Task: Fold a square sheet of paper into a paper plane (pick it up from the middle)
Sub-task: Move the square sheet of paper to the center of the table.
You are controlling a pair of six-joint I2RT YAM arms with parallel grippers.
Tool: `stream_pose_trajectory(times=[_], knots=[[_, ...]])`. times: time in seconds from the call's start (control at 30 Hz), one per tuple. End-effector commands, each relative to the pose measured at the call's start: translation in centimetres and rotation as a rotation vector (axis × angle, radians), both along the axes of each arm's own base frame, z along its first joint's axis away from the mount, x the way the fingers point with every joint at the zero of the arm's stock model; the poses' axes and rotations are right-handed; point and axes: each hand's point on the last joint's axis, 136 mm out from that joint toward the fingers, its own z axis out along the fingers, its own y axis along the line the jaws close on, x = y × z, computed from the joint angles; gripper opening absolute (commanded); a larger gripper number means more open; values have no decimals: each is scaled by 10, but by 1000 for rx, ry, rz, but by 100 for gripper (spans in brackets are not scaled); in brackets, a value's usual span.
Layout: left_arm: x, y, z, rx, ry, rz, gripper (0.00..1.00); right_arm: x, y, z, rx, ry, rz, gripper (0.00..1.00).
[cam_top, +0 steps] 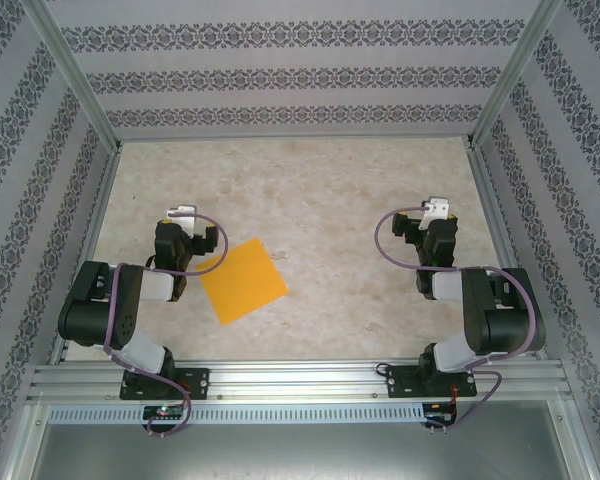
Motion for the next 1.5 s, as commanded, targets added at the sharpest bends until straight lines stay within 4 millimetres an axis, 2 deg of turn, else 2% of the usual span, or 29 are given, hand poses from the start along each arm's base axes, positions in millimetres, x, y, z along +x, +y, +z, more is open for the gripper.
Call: stream_pose_trajectory(times=[0.0,0.13,0.2,0.27,0.37,0.43,0.5,0.63,0.67,0.77,0.83,0.87,0.93,1.03,1.23,1.3,1.4,1.47], knots=[[6,-2,30,4,-78,-33,100,0,16,21,-21,-66,93,98],[1,-2,47,-17,-51,-28,100,-8,11,41,-16,-69,38,98],[-6,2,54,-42,-58,5,100,-10,9,38,60,66,10,98],[-14,10,62,-74,-69,53,100,-18,11,37,89,122,5,98],[-27,22,79,-93,-59,132,100,-35,19,48,103,168,7,98],[-35,32,94,-126,-89,197,100,-43,19,60,163,180,-16,98],[-40,33,110,-161,-111,211,100,-52,21,67,267,218,-50,98],[-49,40,120,-260,-61,296,100,-65,35,76,503,301,-83,98],[-52,43,120,-295,-29,330,100,-70,47,73,558,349,-39,98],[-64,39,124,-420,73,384,100,-75,109,85,792,394,280,98],[-68,20,130,-468,135,298,100,-81,142,90,884,430,394,98],[-69,10,133,-491,161,249,100,-86,155,88,863,468,396,98],[-76,3,135,-522,222,233,100,-93,162,81,737,510,313,98],[-89,-12,144,-501,280,138,100,-106,186,79,582,528,300,98],[-116,-12,156,-480,272,110,100,-119,237,83,529,517,354,98],[-120,-17,161,-496,257,79,100,-122,261,84,498,525,400,98],[-125,-13,160,-480,250,92,100,-124,296,74,454,578,449,98],[-129,-13,157,-458,262,85,100,-122,313,71,420,585,425,98]])
